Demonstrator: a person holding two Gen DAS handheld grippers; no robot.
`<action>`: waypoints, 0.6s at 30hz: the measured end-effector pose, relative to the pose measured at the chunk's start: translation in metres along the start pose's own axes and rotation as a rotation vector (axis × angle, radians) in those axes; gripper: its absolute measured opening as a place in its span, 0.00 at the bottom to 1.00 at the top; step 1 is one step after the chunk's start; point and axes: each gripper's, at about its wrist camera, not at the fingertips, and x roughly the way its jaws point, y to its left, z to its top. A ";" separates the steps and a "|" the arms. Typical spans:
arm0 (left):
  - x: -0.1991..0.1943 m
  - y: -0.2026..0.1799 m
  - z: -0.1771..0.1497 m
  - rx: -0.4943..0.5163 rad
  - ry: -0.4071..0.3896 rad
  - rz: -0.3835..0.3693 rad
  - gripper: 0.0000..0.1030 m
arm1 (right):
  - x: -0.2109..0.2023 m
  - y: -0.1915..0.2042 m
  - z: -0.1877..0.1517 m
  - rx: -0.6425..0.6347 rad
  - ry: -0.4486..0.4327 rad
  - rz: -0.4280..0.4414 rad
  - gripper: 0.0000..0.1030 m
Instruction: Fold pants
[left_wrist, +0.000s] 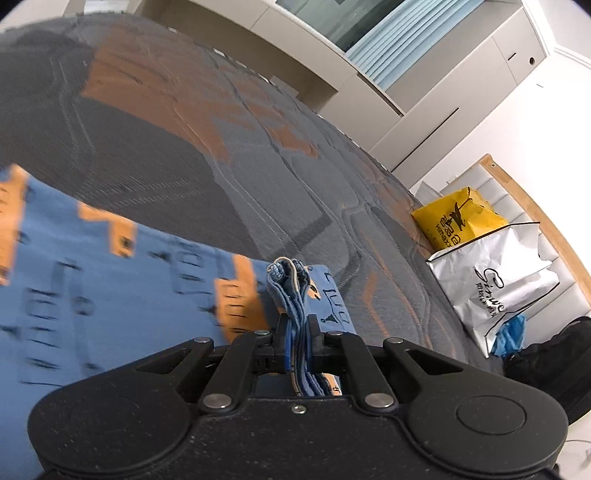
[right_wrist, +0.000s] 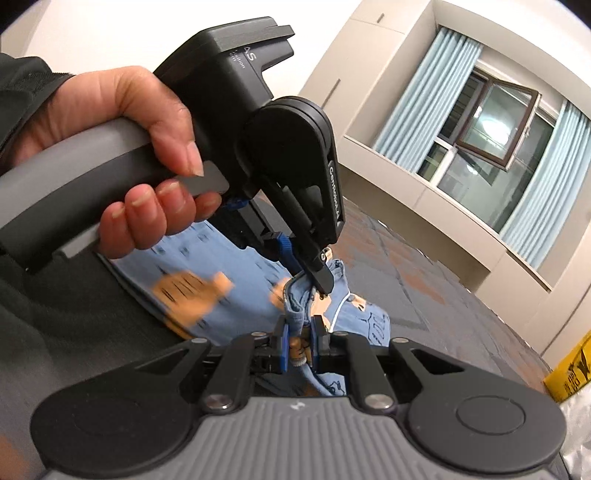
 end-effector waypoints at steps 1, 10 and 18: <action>-0.007 0.004 0.001 0.007 -0.004 0.007 0.06 | -0.001 0.006 0.005 0.001 -0.009 0.012 0.13; -0.080 0.059 0.006 0.020 -0.051 0.074 0.06 | -0.001 0.060 0.047 -0.019 -0.061 0.131 0.13; -0.108 0.110 0.002 0.018 -0.030 0.133 0.06 | 0.010 0.101 0.066 -0.051 -0.039 0.236 0.13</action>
